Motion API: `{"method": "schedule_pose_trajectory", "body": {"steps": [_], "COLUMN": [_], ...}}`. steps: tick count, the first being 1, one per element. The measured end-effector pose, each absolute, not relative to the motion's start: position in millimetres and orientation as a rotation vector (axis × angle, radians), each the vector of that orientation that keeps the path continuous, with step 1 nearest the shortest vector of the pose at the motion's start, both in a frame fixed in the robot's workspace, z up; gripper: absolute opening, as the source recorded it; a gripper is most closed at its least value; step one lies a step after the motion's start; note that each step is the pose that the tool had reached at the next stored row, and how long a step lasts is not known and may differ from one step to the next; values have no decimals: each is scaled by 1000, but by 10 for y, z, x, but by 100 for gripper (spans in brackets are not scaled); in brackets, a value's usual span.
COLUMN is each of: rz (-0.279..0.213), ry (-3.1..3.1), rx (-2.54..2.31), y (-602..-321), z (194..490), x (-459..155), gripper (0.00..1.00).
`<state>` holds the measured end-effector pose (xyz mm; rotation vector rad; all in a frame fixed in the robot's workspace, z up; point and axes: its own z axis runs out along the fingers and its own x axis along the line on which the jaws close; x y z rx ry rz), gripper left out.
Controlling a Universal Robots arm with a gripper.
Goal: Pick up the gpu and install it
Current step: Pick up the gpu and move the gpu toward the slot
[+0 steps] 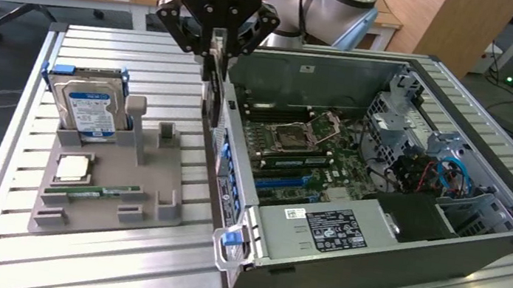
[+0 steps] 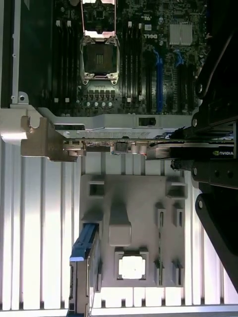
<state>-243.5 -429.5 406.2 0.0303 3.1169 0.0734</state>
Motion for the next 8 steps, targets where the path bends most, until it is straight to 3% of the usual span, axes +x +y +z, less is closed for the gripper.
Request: {"method": "schedule_pose_trajectory", "body": {"steps": [8], "rz": [74], "ry": [3117], "rx": [30], "y": [-4295], "z": [4063], "x": [-2245], "gripper": [26]}}
